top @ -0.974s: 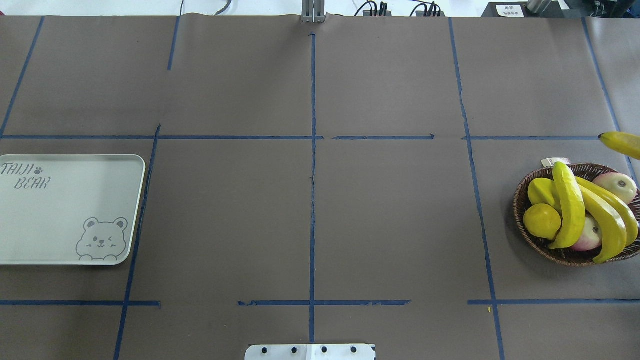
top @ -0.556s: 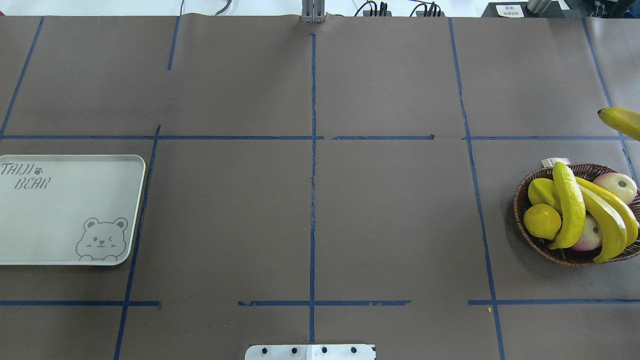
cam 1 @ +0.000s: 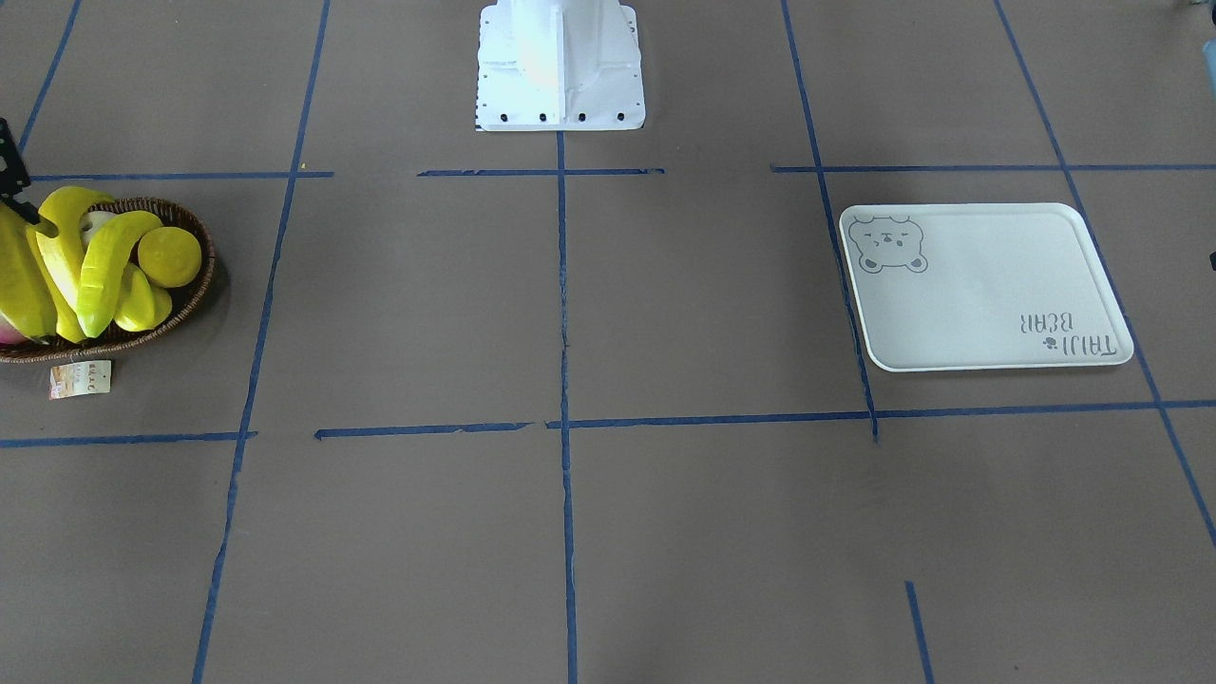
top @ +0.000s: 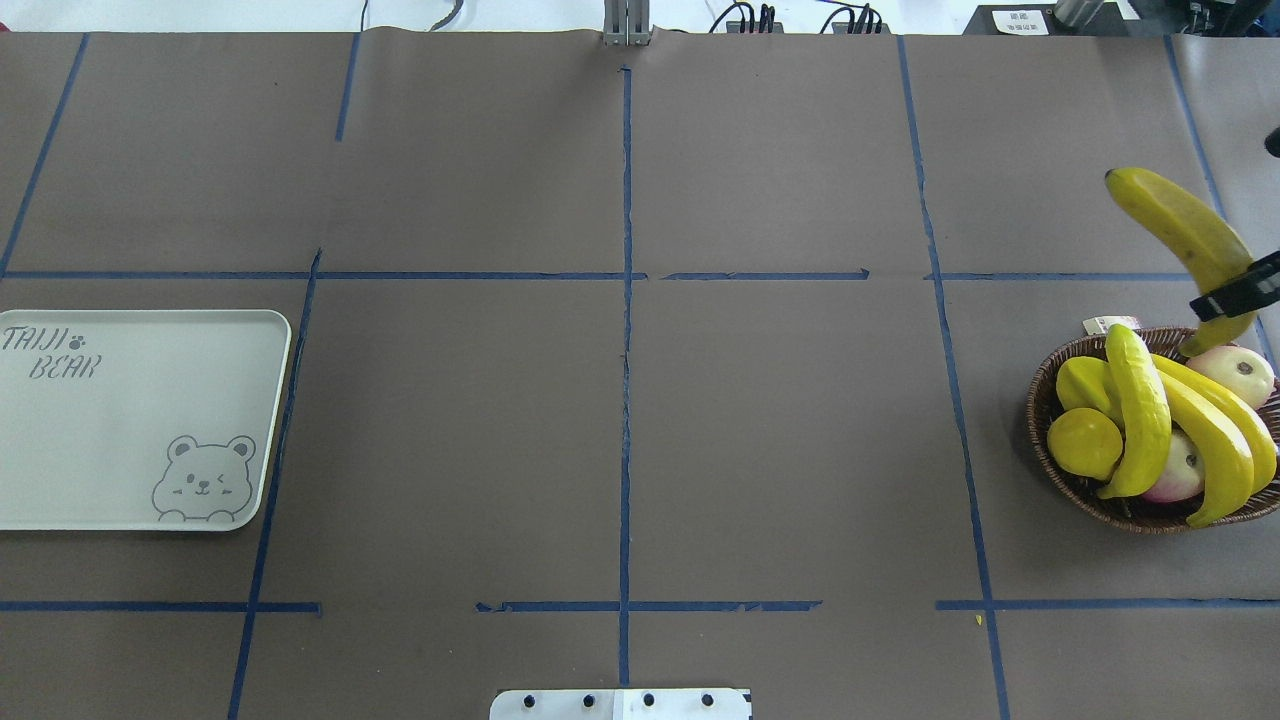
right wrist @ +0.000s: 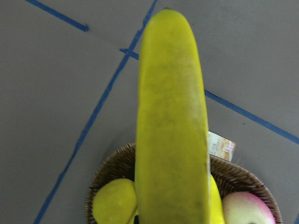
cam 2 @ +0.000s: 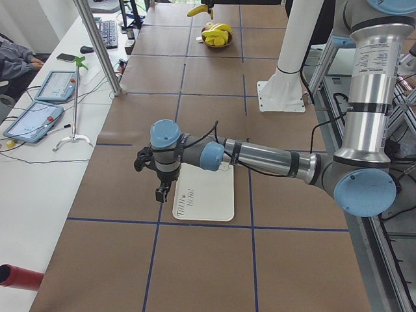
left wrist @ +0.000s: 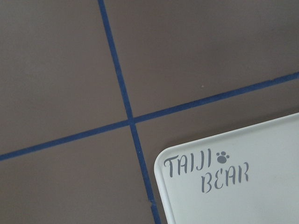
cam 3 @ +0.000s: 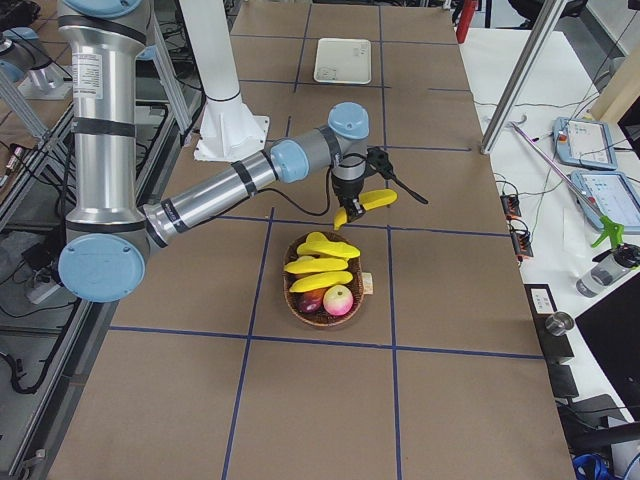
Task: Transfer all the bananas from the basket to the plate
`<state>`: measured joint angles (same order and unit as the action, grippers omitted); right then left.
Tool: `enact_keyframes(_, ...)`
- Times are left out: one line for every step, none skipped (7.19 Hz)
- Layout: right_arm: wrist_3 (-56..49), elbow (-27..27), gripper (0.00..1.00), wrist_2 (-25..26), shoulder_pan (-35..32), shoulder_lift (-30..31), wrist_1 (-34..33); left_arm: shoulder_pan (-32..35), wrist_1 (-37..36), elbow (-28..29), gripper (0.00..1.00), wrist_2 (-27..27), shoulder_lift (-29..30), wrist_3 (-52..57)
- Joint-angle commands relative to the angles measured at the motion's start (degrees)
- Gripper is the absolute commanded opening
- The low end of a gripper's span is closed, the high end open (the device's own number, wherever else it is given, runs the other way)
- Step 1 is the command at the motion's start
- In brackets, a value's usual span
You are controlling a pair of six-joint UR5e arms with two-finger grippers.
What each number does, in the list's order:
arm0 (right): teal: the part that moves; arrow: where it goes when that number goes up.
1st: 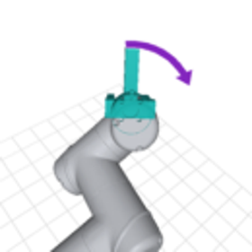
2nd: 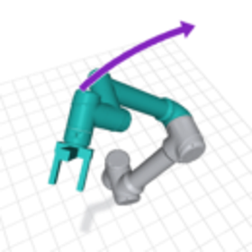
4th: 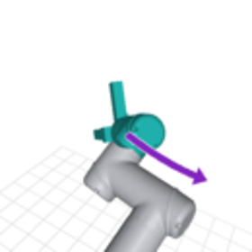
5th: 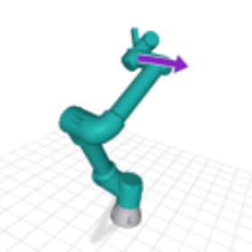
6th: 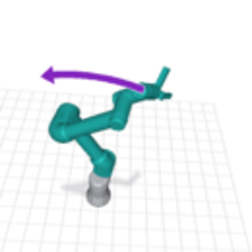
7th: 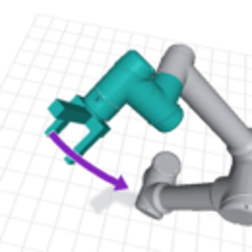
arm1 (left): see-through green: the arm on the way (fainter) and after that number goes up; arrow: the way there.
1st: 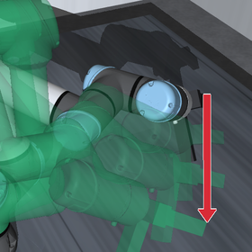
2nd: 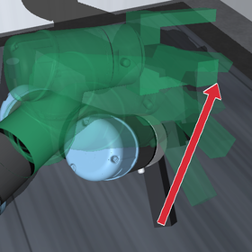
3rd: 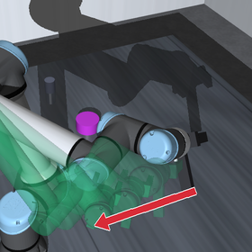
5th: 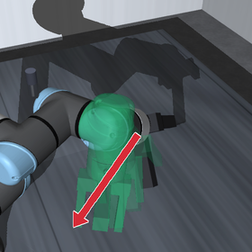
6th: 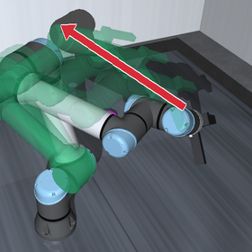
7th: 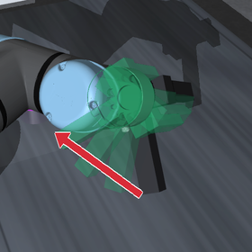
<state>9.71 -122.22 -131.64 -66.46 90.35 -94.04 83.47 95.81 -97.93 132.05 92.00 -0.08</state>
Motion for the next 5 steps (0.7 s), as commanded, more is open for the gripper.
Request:
enact_keyframes(18.2,-1.8,0.04,2.6,9.3,-6.1,0.1,-0.6,7.2,-0.2,1.0,1.4,0.3,-10.0)
enact_keyframes(26.4,-2.1,0.05,4.8,13.9,-9.4,0.7,-5.0,13.5,-0.2,1.0,1.8,0.2,-17.9)
enact_keyframes(33.9,-2.1,0.05,9.0,18.9,-11.1,4.5,-10.2,18.7,-0.2,1.0,2.3,0.2,-26.6)
enact_keyframes(41.5,-1.8,0.05,10.5,22.5,-11.2,11.1,-12.9,23.8,-0.3,1.0,2.4,0.4,-32.5)
enact_keyframes(47.1,-1.4,0.05,13.0,26.0,-11.5,16.8,-15.0,27.2,-0.5,1.0,2.7,1.8,-37.1)
